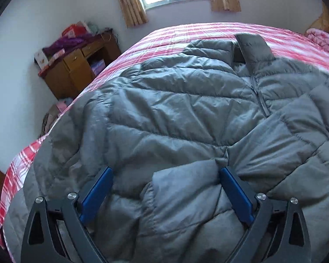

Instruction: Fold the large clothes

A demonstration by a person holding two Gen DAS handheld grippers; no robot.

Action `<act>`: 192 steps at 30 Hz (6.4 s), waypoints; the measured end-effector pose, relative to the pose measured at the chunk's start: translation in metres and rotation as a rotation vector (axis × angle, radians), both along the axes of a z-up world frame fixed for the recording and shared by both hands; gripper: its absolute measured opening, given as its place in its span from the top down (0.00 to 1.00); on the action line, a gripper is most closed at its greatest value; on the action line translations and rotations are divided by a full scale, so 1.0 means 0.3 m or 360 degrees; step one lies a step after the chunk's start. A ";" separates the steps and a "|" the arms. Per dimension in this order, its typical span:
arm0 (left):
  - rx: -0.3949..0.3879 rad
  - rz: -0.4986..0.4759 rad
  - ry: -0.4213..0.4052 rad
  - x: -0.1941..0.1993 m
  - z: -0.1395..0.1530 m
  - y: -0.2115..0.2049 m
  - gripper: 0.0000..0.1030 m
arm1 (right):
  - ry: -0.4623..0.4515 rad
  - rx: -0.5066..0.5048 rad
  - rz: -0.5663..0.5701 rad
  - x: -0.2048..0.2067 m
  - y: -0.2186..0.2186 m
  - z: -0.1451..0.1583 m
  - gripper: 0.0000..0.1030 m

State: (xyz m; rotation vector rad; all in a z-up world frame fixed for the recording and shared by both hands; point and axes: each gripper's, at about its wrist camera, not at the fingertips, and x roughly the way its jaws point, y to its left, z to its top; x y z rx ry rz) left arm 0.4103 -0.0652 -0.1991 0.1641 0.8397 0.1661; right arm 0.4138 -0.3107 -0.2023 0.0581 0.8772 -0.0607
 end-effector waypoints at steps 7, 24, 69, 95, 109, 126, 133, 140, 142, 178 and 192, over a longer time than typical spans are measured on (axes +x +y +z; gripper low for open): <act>-0.0191 -0.0064 -0.0229 -0.023 0.175 0.011 0.04 | -0.0405 -0.0062 -0.0118 -0.115 -0.033 0.230 0.20; 0.0011 -0.0026 0.0038 0.116 -0.067 -0.047 0.01 | 0.0007 -0.0088 0.0035 0.171 0.014 -0.003 0.16; -0.0003 -0.0093 0.0065 0.092 -0.012 -0.029 0.01 | 0.0024 -0.0115 0.0245 0.016 0.268 0.020 0.04; -0.0401 0.0458 0.0118 -0.504 0.054 0.992 0.56 | -0.0284 0.0074 0.0245 -0.593 0.231 0.153 0.04; 0.0040 0.0125 -0.0581 -0.476 0.689 0.527 0.83 | -0.0400 0.0209 0.0013 -0.642 0.116 0.171 0.04; 0.0115 -0.0648 -0.0523 -0.513 0.386 -0.299 0.25 | -0.0346 0.0237 -0.0106 -0.671 -0.016 0.140 0.04; 0.0053 -0.0421 -0.0522 -0.486 0.365 -0.002 0.13 | -0.0333 0.0266 -0.0032 -0.622 0.026 0.186 0.03; 0.0204 0.0106 -0.0201 -0.321 0.135 0.325 0.13 | -0.0244 0.0351 0.0171 -0.445 0.177 0.224 0.01; 0.0239 0.0232 -0.0091 -0.286 0.051 0.394 0.13 | -0.0175 0.0388 0.0171 -0.372 0.202 0.195 0.03; 0.0086 0.0116 -0.0073 0.182 0.083 0.154 0.12 | -0.0238 0.0326 0.0133 -0.143 0.312 0.206 0.46; -0.0044 0.0176 0.0021 0.235 -0.050 0.273 0.01 | -0.0093 0.0177 0.0158 -0.059 0.357 0.008 0.47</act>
